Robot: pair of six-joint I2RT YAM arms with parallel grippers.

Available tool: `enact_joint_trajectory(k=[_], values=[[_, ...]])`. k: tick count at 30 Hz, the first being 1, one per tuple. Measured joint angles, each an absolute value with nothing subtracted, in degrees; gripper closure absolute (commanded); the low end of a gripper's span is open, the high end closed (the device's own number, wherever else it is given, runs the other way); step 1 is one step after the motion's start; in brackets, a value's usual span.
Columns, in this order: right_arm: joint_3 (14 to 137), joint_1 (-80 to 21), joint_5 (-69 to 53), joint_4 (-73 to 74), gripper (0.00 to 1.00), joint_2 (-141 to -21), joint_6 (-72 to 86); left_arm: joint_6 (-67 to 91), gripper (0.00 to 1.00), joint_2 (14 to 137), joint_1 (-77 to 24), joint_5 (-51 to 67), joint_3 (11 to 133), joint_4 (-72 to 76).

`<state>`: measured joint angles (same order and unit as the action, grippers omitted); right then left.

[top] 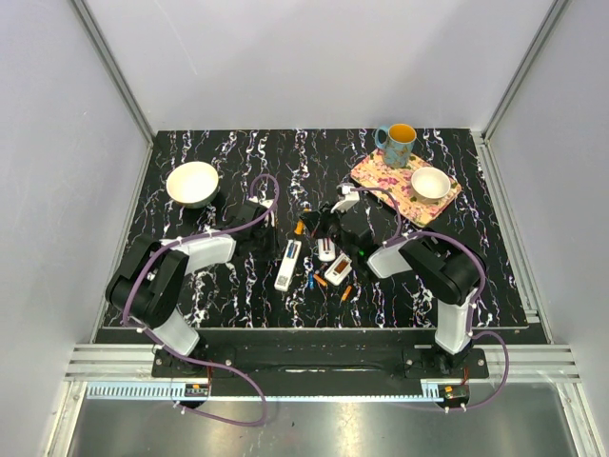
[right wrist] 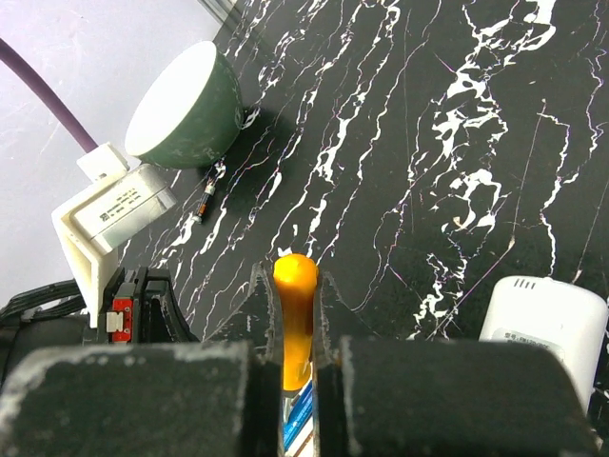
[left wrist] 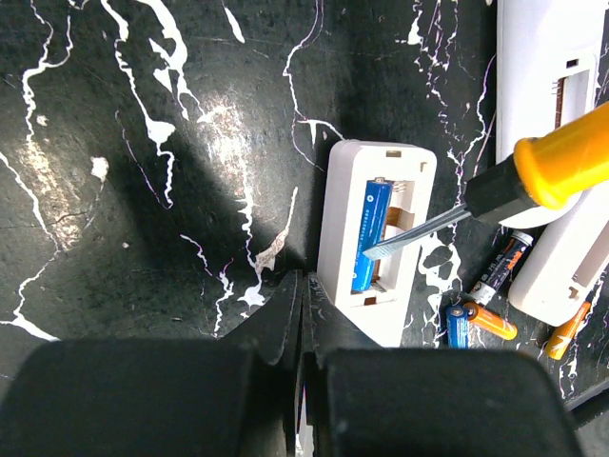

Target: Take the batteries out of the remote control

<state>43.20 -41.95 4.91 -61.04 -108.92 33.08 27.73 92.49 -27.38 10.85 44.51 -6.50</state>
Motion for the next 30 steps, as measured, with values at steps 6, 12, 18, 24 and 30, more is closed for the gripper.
enact_joint_trajectory(k=[6,12,18,24,30], values=[[43.48,-41.95,4.95,-61.14,1.00,-109.25,33.71,27.73,1.00,92.51,-27.38,10.87,44.51,-6.39],[43.27,-41.95,5.10,-61.23,1.00,-109.25,33.74,27.90,1.00,92.51,-27.38,10.96,44.49,-6.33],[40.36,-41.95,5.50,-65.39,1.00,-109.23,34.87,27.94,1.00,92.51,-27.38,10.96,44.49,-6.33],[38.72,-41.95,6.79,-66.19,1.00,-109.12,34.92,27.97,1.00,92.51,-27.38,10.96,44.47,-6.31],[38.26,-41.95,9.13,-66.43,1.00,-109.21,35.00,27.97,1.00,92.51,-27.38,11.00,44.47,-6.26]])
